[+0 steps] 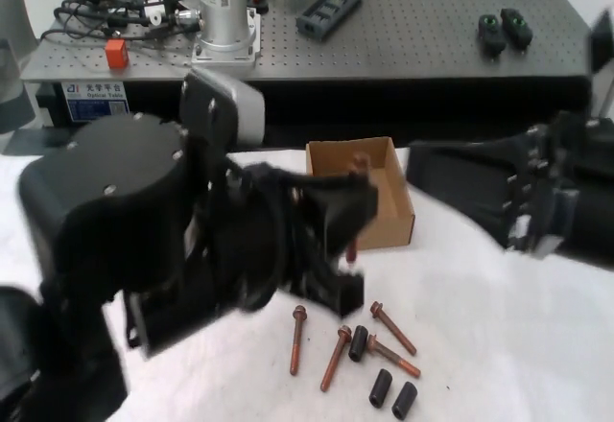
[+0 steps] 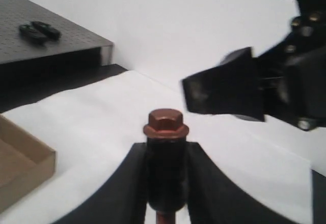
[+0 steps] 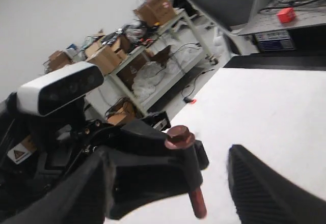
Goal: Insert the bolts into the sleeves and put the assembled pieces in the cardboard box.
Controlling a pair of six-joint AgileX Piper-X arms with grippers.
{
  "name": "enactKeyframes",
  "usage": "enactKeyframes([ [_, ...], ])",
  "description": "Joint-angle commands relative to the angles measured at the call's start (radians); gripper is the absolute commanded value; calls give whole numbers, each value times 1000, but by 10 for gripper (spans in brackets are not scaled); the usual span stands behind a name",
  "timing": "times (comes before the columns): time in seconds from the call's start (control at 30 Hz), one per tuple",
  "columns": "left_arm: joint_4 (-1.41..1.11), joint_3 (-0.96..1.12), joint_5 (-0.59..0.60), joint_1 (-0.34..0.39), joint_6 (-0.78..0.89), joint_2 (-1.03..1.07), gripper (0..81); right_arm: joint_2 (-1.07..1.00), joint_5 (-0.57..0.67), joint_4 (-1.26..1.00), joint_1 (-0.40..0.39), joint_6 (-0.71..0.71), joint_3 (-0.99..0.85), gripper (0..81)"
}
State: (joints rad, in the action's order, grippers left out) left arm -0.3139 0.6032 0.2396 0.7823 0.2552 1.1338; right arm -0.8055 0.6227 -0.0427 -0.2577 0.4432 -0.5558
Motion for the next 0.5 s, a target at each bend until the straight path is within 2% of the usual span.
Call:
enactKeyframes([
  [0.0, -24, 93, -97, -34, 35, 78, 7, 50, -52, 110, 73, -66, -6, 491],
  [0.1, 34, 225, -97, -93, 98, 225, 7, 77, -122, 227, 147, -117, -6, 491],
  [0.23, 274, 488, -94, -152, 143, 460, 7, 79, -191, 322, 209, -123, -6, 491],
  [0.47, 594, 1002, -26, -183, 143, 884, 7, 79, -247, 385, 233, -125, -6, 491],
])
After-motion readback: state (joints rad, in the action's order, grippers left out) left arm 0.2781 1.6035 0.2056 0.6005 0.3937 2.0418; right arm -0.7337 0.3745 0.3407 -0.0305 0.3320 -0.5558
